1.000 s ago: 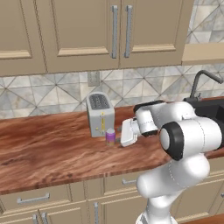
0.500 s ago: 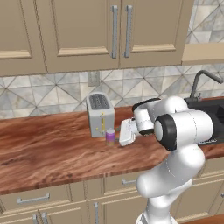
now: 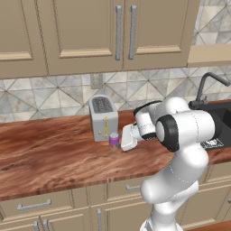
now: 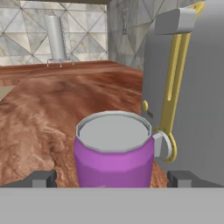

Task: Four empty soda cans are scattered around the kitchen. Gather all the cans and cluster them next to the stove for recycling.

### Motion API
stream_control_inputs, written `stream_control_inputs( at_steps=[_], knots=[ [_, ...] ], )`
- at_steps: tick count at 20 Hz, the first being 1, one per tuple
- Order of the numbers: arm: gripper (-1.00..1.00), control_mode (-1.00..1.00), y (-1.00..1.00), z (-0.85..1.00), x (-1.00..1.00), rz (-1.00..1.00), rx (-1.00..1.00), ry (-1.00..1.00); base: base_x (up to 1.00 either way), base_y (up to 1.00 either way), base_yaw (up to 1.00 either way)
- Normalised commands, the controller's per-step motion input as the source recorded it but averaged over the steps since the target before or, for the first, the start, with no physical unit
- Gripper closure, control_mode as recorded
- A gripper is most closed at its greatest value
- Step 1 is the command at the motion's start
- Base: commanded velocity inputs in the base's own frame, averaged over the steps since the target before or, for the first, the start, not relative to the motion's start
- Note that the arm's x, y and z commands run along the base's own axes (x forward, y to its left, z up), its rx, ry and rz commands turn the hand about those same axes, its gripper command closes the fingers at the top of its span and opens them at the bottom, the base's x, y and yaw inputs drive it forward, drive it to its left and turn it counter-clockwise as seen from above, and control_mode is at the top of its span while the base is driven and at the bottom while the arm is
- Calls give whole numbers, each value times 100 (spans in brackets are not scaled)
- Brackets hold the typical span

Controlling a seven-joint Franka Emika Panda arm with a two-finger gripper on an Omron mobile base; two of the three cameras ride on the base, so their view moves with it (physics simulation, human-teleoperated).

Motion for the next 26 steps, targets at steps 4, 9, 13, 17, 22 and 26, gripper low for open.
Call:
stream_control_inputs(
  at_steps=[4,9,13,17,22,26],
  knots=[
    [-100,-100,9,-2,10,0,0,1,0,0,0],
    [-100,-100,10,-3,11,0,0,1,0,0,0],
    [-100,-100,12,-4,8,0,0,3,0,0,0],
    [-100,-100,14,-6,9,0,0,3,0,0,0],
    [-100,-100,14,-6,9,0,0,4,0,0,0],
    [100,-100,16,-8,7,0,0,4,0,0,0]
  ],
)
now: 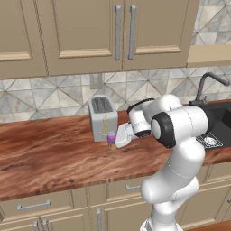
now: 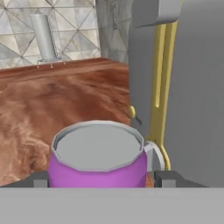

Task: Four empty soda cans are scattered around the kitchen. Gather all the cans and cluster them next to the stove for recycling.

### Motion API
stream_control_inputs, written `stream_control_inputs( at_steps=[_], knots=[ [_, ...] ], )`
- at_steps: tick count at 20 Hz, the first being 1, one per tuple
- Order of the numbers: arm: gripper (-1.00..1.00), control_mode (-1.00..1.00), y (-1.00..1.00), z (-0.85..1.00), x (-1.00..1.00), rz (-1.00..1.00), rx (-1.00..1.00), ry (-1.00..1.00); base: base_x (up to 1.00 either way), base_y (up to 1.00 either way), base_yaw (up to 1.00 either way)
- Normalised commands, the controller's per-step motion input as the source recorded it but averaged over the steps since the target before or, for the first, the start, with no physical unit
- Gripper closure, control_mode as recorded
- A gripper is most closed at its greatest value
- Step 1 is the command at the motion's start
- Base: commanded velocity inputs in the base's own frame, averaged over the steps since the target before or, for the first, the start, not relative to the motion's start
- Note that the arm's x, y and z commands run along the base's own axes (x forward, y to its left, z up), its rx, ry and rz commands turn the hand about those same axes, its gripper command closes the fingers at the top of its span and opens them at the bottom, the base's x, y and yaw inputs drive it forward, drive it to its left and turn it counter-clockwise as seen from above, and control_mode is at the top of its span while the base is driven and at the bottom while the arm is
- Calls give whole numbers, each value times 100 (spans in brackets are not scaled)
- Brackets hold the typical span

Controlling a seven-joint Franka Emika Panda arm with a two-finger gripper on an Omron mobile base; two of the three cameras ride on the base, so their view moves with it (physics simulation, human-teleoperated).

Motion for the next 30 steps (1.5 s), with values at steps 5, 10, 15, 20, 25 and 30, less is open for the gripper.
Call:
stream_control_inputs(
  at_steps=[5,10,15,20,25,30],
  knots=[
    [100,-100,11,-3,3,0,0,2,0,0,0],
    [100,-100,-1,3,-4,0,0,0,0,0,0],
    [100,-100,-10,25,-35,0,0,-7,0,0,0],
    [100,-100,-21,48,-50,1,0,-9,0,0,0],
    [100,-100,-26,69,-47,2,0,-7,0,0,0],
    [100,-100,-32,85,-36,2,1,-1,0,0,0]
  ],
)
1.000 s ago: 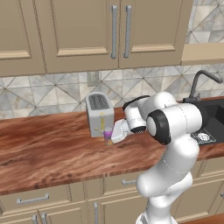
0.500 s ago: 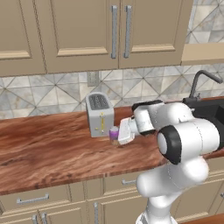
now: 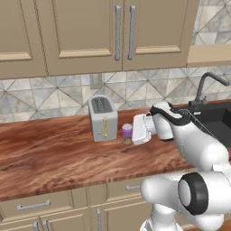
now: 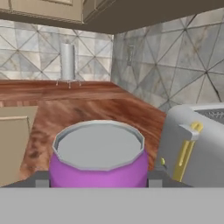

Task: Four empty soda cans are scattered around the kitchen. Gather all the cans and cluster them next to the stove for recycling.

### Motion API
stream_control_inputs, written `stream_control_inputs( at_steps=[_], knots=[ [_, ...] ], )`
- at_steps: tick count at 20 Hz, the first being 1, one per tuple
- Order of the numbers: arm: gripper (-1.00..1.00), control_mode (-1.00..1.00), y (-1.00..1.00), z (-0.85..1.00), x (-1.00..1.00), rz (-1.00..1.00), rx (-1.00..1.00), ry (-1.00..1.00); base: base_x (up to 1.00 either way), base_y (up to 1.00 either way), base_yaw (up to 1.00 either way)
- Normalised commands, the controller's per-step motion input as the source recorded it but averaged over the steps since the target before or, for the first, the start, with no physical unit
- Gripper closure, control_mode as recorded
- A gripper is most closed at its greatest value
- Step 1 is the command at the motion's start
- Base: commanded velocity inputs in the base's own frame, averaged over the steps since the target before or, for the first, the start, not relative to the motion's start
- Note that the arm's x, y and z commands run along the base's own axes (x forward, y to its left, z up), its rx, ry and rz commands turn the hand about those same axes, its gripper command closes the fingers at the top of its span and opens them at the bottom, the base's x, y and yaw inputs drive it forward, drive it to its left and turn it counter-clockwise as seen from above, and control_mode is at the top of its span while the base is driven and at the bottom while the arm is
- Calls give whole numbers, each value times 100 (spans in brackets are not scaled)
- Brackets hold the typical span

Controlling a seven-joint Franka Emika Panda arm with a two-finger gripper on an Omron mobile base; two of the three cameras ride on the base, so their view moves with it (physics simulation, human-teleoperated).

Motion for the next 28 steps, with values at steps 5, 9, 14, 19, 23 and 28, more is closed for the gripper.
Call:
stream_control_inputs(
  at_steps=[5,9,14,19,23,28],
  knots=[
    [100,-100,-32,84,-41,1,2,0,0,0,0],
    [100,-100,-25,63,-55,0,2,0,0,0,0],
    [100,-100,-16,37,-55,1,0,0,0,0,0],
    [100,-100,-9,25,-57,0,0,0,0,0,0],
    [100,-100,-5,16,-65,0,0,0,0,0,0],
    [100,-100,-4,12,-64,0,0,-1,0,0,0]
  ],
)
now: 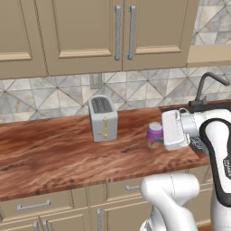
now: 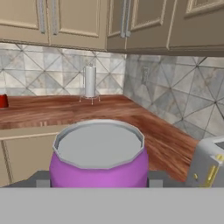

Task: Four empty soda cans are scattered around the kitchen. Gather all the cans and cluster them next to the stove for recycling.

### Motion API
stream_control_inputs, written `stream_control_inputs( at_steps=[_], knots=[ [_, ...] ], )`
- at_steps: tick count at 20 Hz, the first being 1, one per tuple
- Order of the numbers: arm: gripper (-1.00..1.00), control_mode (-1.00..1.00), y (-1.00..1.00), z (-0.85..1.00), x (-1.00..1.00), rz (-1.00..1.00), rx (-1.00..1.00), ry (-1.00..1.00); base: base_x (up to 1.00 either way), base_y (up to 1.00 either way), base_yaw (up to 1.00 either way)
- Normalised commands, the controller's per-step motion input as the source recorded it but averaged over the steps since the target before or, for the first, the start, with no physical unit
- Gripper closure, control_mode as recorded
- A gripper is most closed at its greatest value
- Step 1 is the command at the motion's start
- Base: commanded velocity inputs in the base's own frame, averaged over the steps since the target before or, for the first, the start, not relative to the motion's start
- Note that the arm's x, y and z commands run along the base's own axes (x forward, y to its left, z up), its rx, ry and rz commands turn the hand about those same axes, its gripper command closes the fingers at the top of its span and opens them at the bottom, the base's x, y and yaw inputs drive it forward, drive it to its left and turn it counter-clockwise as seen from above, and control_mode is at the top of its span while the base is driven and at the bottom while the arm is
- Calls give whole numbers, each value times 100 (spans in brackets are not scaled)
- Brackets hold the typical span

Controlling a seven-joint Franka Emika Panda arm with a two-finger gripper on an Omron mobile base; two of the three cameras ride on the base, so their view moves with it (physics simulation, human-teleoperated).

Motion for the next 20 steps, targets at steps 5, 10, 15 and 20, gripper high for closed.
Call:
stream_control_inputs(
  at_steps=[5,10,15,20],
  knots=[
    [100,-100,-3,11,-62,0,0,-2,0,0,0],
    [100,-100,-1,10,-62,0,0,-3,0,0,0],
    [100,-100,-1,14,-54,0,0,-2,0,0,0],
    [100,-100,0,21,-39,0,0,-7,0,0,0]
  ],
)
